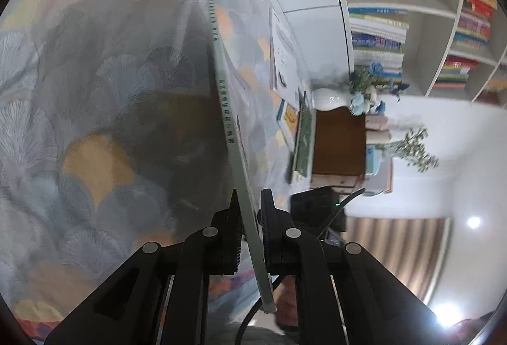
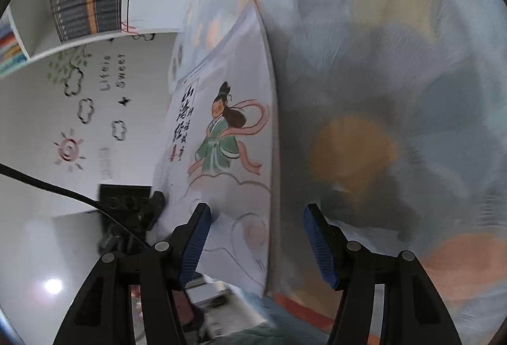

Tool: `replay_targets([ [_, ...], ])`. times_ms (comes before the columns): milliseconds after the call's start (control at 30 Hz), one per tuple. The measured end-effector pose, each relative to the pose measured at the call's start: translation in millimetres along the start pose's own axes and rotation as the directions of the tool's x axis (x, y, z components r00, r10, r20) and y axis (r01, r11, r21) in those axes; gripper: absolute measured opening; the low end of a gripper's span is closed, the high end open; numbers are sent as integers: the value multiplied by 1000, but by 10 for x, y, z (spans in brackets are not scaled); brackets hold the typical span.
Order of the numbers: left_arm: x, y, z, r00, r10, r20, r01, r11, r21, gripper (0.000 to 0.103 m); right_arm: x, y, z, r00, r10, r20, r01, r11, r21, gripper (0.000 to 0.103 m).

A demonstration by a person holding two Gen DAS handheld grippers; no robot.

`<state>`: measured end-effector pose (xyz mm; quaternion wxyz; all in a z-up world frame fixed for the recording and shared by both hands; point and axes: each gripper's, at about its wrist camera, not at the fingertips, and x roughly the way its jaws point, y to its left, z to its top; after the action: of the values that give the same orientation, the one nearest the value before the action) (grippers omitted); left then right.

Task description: Organize books

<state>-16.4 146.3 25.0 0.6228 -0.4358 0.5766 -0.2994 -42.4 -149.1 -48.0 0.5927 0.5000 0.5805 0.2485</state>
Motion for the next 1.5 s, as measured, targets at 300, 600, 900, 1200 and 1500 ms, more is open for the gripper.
replay_targets([
  [300,-208,-178,83,997,63,38,-67,992,107,7,168,637,-124,992,-95,78,112,963,-244,39],
  [600,-1204,-451,386,983,4,185,-48,971,236,9,578,2043,-396,946,-220,239,322,732,-601,39],
  [900,-2506,-231,732,930,67,362,-172,948,267,9,1793,3035,-541,957,-192,215,288,628,-723,39],
  [1200,-2918,418,1030,901,202,385,-285,943,174,10,2953,3132,-420,951,-280,130,288,653,-700,40],
  [1500,-2959,845,1207,909,206,362,-263,958,115,10,3277,3038,-305,921,-361,145,353,620,-701,40],
])
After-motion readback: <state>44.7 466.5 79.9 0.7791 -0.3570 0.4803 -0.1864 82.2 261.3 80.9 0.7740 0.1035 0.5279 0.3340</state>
